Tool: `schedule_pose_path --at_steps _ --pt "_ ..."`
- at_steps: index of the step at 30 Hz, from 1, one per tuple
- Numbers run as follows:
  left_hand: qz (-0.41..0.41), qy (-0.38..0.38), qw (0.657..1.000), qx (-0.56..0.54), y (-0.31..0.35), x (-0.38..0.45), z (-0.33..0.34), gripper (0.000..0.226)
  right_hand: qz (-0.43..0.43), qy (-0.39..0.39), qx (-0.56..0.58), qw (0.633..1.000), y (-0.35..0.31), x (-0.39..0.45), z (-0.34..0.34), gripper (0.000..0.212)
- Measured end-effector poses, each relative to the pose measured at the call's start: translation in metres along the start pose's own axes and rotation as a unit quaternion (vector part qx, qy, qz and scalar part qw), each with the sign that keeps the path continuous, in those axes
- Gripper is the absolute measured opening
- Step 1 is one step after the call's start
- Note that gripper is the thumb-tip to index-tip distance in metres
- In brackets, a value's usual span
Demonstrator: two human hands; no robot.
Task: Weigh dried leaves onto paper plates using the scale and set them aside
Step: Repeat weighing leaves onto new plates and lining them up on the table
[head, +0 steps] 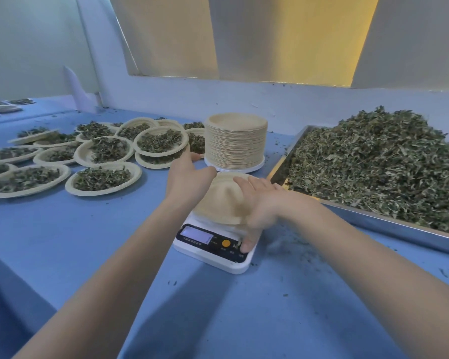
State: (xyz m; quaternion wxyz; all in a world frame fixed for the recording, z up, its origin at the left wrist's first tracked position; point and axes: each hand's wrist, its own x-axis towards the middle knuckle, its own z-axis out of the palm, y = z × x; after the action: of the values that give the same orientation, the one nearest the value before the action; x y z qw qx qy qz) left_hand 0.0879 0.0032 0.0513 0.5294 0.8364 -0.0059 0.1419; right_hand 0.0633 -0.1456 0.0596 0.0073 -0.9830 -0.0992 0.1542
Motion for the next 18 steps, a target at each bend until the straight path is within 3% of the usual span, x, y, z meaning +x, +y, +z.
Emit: schedule_pose_path --at_steps 2,6,11,14,18 --pt "-0.004 0.001 1.0 0.005 0.0 0.001 -0.003 0.051 -0.032 0.008 0.028 0.999 0.005 -0.002 -0.003 0.145" --pt "0.004 0.004 1.0 0.005 0.004 0.003 -0.011 0.052 -0.085 0.006 0.194 0.977 0.02 -0.007 -0.004 0.144" --pt "0.012 -0.001 1.0 0.001 0.008 0.0 -0.011 0.05 -0.099 0.092 0.341 0.93 0.031 -0.006 -0.003 0.128" --pt "0.03 -0.013 0.999 0.001 0.015 -0.003 0.003 0.046 -0.074 0.177 0.375 0.907 0.042 -0.002 0.0 0.102" --pt "0.078 -0.059 0.995 0.017 0.043 -0.009 0.051 0.041 0.009 0.307 0.311 0.899 0.078 -0.007 0.001 0.057"
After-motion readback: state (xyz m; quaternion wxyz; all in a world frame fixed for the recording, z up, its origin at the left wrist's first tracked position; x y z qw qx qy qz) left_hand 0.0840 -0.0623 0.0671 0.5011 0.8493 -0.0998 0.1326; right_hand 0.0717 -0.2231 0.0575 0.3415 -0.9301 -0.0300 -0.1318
